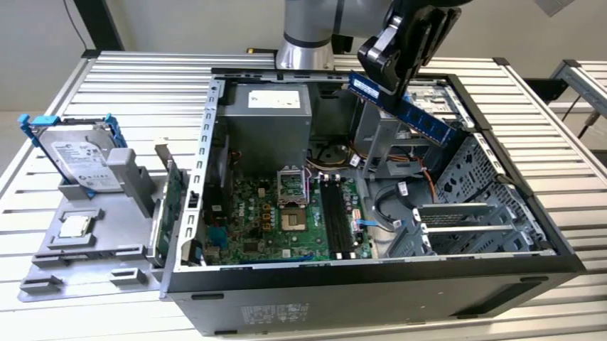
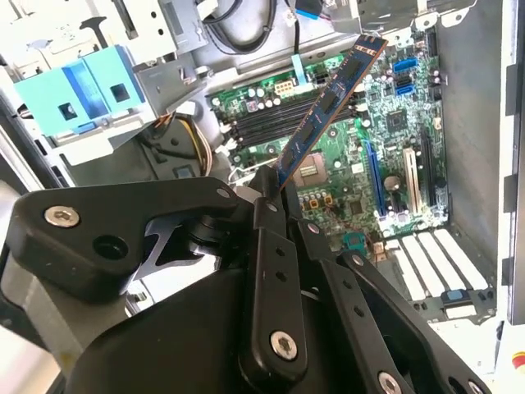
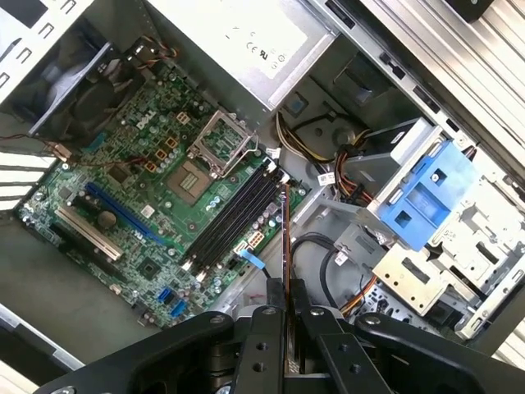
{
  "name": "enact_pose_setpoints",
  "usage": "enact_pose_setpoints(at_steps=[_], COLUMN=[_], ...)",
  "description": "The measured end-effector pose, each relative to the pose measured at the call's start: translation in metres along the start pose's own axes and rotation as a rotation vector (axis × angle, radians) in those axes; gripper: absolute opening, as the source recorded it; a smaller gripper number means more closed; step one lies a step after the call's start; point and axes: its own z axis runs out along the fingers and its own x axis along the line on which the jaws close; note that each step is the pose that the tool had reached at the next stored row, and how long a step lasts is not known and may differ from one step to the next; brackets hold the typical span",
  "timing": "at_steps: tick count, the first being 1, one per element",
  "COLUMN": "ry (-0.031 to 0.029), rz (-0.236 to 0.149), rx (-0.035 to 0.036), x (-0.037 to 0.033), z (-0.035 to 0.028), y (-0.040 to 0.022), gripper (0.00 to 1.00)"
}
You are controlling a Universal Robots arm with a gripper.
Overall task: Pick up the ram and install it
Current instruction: 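Insert the ram into the slot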
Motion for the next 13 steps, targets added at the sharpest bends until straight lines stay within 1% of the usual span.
enact_pose_setpoints(at_steps=[9,13], ry=[0.0001,-0.0005], rz=[0.002,0.024], rx=[0.0002,0.0023], x=[0.0000,0.0001], z=[0.0000,0.0000], y=[0.0000,-0.0002], gripper=[0.00,0.00])
